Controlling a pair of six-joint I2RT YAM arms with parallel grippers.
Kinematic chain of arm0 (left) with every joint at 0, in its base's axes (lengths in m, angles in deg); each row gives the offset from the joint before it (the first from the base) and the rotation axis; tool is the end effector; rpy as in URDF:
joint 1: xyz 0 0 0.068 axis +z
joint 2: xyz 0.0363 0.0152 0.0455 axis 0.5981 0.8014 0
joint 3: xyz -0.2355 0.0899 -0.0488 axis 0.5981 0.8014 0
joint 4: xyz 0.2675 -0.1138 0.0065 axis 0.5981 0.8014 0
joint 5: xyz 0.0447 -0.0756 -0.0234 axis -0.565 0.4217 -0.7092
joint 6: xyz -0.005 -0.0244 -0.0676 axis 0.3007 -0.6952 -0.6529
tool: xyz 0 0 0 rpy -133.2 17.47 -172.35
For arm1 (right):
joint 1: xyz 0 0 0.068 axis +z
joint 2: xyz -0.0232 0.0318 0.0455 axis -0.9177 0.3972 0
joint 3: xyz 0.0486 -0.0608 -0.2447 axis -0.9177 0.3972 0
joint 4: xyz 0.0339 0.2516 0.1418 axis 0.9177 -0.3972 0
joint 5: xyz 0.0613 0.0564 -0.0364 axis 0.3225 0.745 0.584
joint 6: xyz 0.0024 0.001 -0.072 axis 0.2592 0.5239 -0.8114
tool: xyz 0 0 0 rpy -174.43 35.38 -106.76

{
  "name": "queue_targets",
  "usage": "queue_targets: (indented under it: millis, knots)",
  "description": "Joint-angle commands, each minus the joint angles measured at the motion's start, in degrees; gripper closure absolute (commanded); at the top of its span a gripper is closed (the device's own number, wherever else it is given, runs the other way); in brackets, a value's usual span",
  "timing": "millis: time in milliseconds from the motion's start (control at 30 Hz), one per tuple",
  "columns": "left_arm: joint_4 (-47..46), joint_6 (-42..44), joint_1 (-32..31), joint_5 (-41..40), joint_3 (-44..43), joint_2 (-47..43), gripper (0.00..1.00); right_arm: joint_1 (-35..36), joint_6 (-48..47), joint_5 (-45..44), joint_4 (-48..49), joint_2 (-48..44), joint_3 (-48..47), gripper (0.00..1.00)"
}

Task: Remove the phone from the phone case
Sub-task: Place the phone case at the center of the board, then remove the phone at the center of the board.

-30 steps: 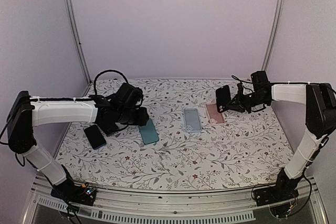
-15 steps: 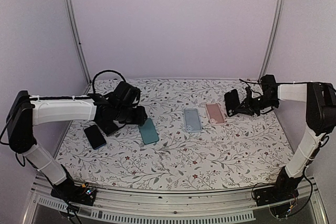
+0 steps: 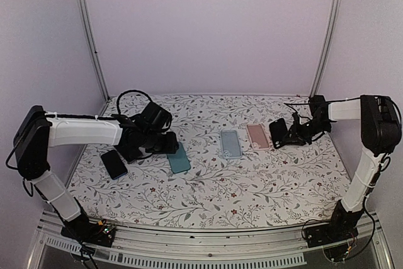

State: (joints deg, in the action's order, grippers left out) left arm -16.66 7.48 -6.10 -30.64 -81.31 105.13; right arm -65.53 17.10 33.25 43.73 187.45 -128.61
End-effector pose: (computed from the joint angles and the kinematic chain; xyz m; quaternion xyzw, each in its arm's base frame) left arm 0.2839 -0.2513 0.1475 0.0107 0.9432 -0.1589 0.2917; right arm 0.3790 0.0383 0.0989 0.0391 0.9472 0.2849 0.1414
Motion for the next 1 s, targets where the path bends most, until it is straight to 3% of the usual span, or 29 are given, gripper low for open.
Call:
queue_targets:
  millis: [0, 100, 367, 533, 700, 967]
  knots:
    - [0.02, -2.35, 0.42, 1.12, -0.18, 1.69, 0.55, -0.18, -1.47, -3.44, -1.31, 0.77, -1.30, 0.70]
    - [0.58, -3.82, 0.38, 1.07, -0.15, 2.46, 0.49, -0.20, -1.49, -5.45, -1.97, 0.30, -1.24, 0.62]
    - [4.96, -8.19, 0.20, -0.66, -3.20, 7.63, 0.31, -0.09, -0.64, -8.20, -0.96, -3.68, -0.19, 0.24]
    - [7.27, -11.27, -0.10, -2.21, -4.86, 9.76, 0.12, 1.17, 0.76, -11.78, 0.45, -7.28, 0.81, 0.02]
    - [10.19, -14.47, -0.86, -3.46, -7.51, 12.32, 0.01, 3.21, 2.25, -15.35, 1.51, -10.87, 0.21, 0.01]
    - [16.21, -21.81, -3.06, -7.67, -15.18, 17.15, 0.01, 6.20, 4.45, -14.01, 4.29, -17.04, -0.41, 0.01]
